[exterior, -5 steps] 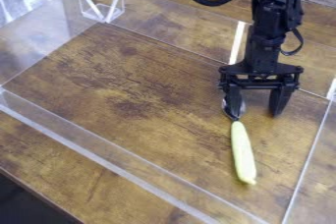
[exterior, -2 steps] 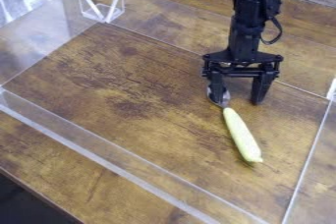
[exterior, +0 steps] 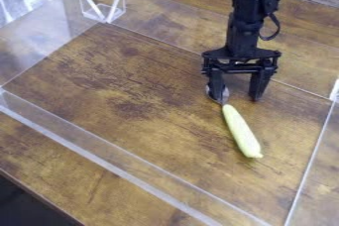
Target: Put the mushroom in the silver pot
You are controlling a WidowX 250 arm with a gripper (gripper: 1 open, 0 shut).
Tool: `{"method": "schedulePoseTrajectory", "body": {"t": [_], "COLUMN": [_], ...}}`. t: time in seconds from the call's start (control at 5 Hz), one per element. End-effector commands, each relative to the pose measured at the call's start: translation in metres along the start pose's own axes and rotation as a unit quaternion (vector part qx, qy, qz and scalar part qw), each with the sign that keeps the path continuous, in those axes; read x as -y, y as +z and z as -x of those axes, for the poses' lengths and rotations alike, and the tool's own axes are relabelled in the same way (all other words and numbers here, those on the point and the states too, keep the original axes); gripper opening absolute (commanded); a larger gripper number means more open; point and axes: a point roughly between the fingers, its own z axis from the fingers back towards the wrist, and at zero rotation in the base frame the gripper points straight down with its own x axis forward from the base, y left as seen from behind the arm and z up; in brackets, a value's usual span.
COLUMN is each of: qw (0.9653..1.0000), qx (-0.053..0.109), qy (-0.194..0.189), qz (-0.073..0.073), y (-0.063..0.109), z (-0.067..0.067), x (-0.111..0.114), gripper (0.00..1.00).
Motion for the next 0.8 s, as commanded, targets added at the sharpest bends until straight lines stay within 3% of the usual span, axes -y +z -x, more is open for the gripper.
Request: {"method": "schedulePoseTrajectory", "body": {"t": [0.0, 0.2, 0.4, 0.6], "qw": [0.9997, 0.9996, 0.9998, 0.9997], "qx": [0.015, 0.012, 0.015, 0.003], "qy": [0.014, 0.022, 0.008, -0.023], "qz": [0.012, 0.009, 0.009, 0.009], "y": [0.021, 0.022, 0.043, 0.044], "z": [-0.003, 0.001, 0.003, 0.007], "x": [0.0, 0.002, 0.011, 0.01], "gripper": [1.0, 1.0, 1.0, 1.0]}}
